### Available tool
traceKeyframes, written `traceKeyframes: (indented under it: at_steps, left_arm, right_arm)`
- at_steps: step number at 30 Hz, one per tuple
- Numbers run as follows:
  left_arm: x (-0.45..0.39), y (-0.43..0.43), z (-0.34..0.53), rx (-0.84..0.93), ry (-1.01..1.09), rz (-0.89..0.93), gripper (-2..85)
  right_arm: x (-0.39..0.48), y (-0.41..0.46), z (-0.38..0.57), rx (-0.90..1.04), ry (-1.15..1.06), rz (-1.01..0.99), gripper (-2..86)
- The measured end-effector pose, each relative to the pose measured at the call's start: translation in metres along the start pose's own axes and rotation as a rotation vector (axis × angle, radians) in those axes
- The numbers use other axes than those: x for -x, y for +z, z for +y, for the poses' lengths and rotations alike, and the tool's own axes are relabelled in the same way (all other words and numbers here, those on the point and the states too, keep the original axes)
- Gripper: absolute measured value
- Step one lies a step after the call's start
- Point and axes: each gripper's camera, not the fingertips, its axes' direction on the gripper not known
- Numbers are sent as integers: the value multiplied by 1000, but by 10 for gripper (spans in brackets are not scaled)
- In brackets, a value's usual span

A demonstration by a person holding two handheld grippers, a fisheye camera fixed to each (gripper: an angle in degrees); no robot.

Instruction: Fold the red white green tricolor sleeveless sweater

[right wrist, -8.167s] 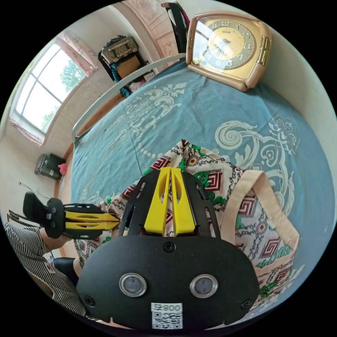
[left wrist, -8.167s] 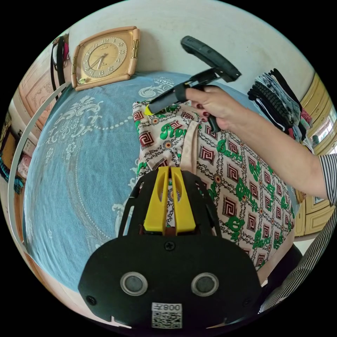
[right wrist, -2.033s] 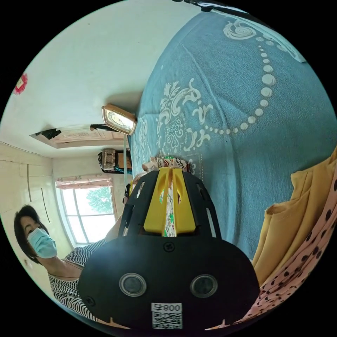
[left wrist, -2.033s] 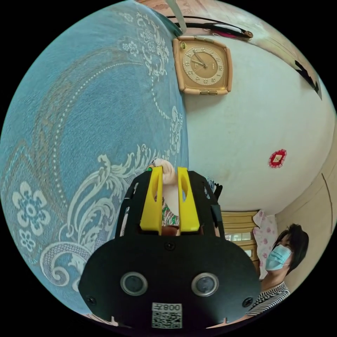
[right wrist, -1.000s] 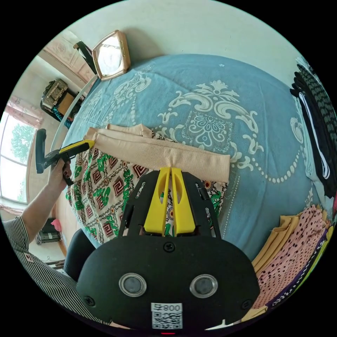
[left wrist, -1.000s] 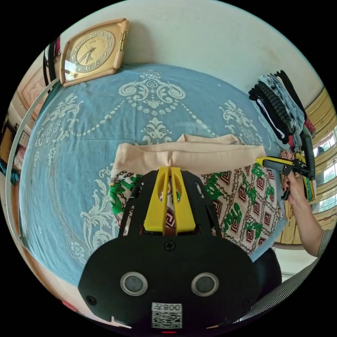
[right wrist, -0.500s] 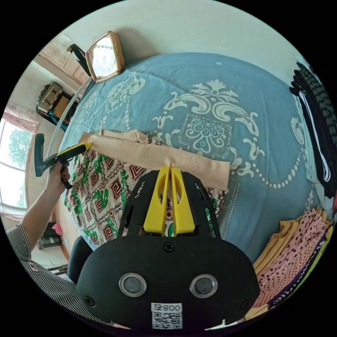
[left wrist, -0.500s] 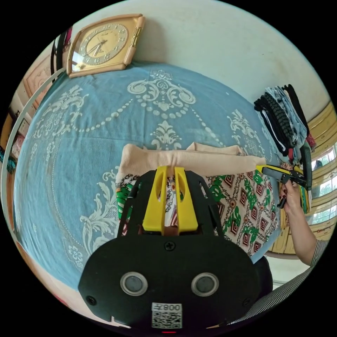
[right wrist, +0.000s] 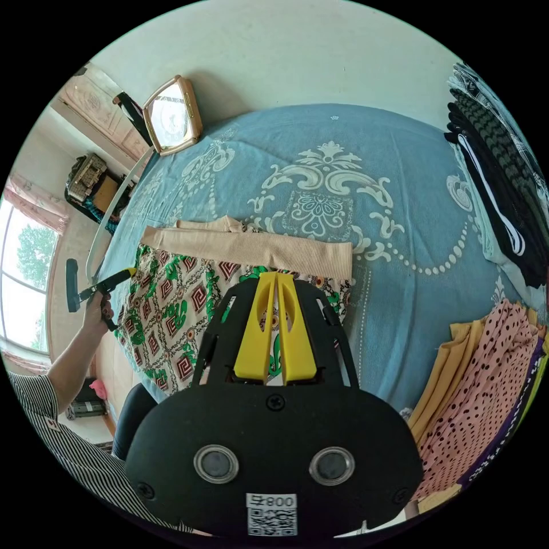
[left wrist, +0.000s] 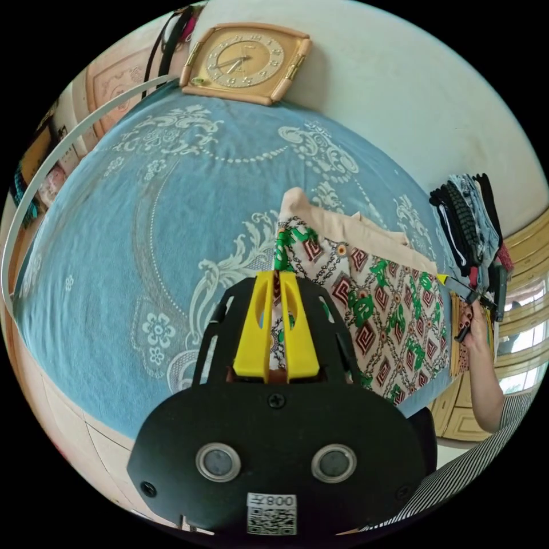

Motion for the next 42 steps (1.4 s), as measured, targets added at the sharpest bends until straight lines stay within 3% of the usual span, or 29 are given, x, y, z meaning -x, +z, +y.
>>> traceKeyframes:
  at_steps: [11,19,23,27,30,33,37,39,42]
  left_arm:
    - [44,-13,14,7,-46,30,17]
    - [56,-48,55,-115,-94,131,12]
    - [50,-52,88,-66,-71,170,6]
    - [62,-36,116,72,-108,89,3]
    - [74,-45,126,54,-153,106,3]
    - [76,-66,136,8,-127,104,2]
    - [88,-50,147,177,-130,102,3]
    - [94,-52,153,139,-155,129,3]
    - [94,-62,156,126,-171,96,6]
  right_arm:
    - [-14,16,42,57,20,17,0]
    - [-18,-8,71,13,-11,14,1]
    - [-11,-31,115,1,-47,-54,1]
    - [-3,-38,166,44,-73,-34,1]
    - [-7,-32,198,137,-59,-12,1]
    - [-15,-44,226,111,-21,-26,1]
    - [-41,-28,253,180,64,-6,1]
    - [-55,-15,261,247,107,-23,1]
    - [-65,-29,273,177,130,-9,2]
